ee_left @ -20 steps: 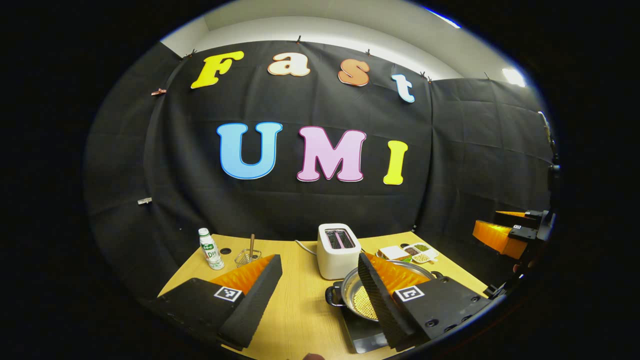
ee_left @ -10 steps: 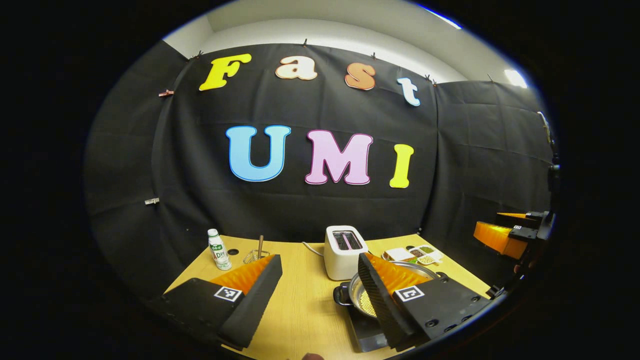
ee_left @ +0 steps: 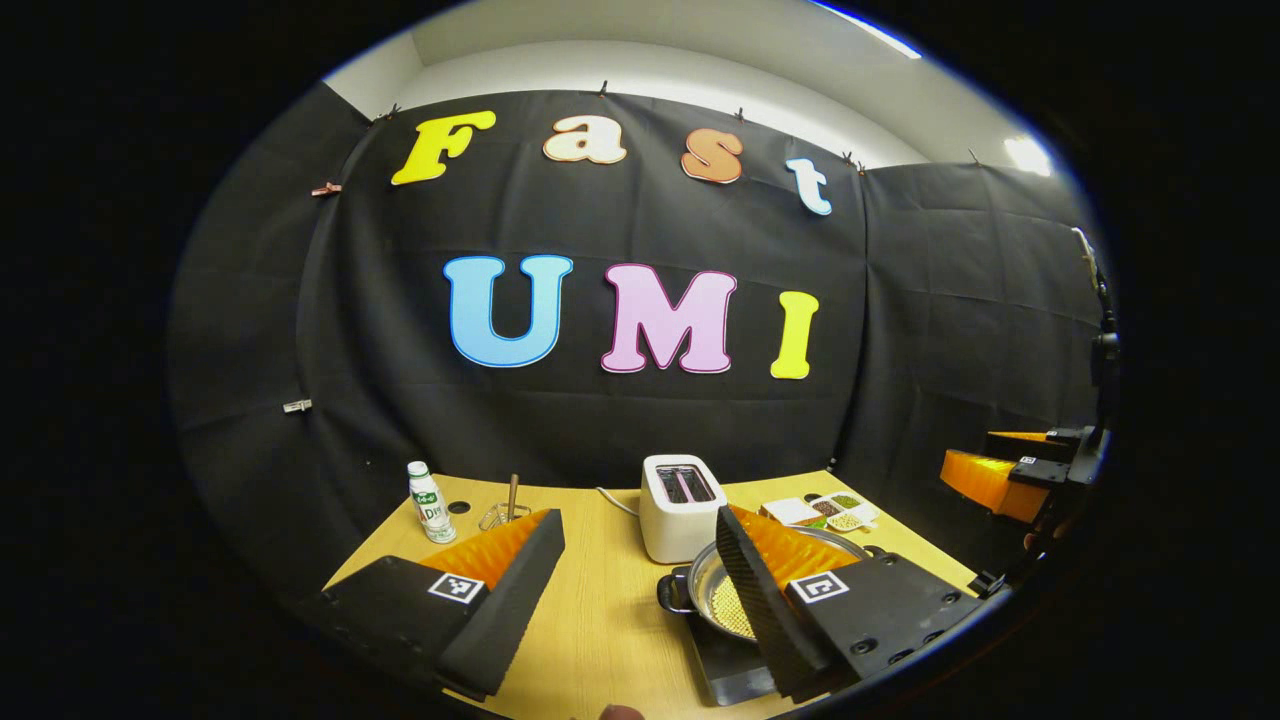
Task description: First push the handle of the pot to place it horizontally, then grasp the pot with both hands and set it on the induction cooktop.
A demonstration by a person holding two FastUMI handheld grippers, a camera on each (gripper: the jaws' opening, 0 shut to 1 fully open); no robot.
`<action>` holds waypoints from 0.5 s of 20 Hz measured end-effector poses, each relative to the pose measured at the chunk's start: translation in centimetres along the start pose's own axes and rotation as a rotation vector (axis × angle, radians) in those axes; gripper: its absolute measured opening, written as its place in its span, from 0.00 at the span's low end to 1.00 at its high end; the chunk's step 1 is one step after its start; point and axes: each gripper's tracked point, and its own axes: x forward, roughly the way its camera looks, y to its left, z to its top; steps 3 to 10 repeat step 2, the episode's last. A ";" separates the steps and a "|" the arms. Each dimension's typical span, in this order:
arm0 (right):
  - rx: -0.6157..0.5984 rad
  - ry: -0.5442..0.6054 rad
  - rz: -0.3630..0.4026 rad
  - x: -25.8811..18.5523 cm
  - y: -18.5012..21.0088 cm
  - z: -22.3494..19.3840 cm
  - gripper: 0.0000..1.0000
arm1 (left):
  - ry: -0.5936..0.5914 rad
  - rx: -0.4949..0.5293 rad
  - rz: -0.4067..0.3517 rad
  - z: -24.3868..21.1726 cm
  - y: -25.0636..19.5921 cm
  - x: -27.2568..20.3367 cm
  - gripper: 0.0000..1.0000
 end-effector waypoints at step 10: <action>0.001 0.000 -0.001 0.0 0.0 0.0 0.97 | -0.011 0.009 0.002 0.3 0.1 0.0 0.95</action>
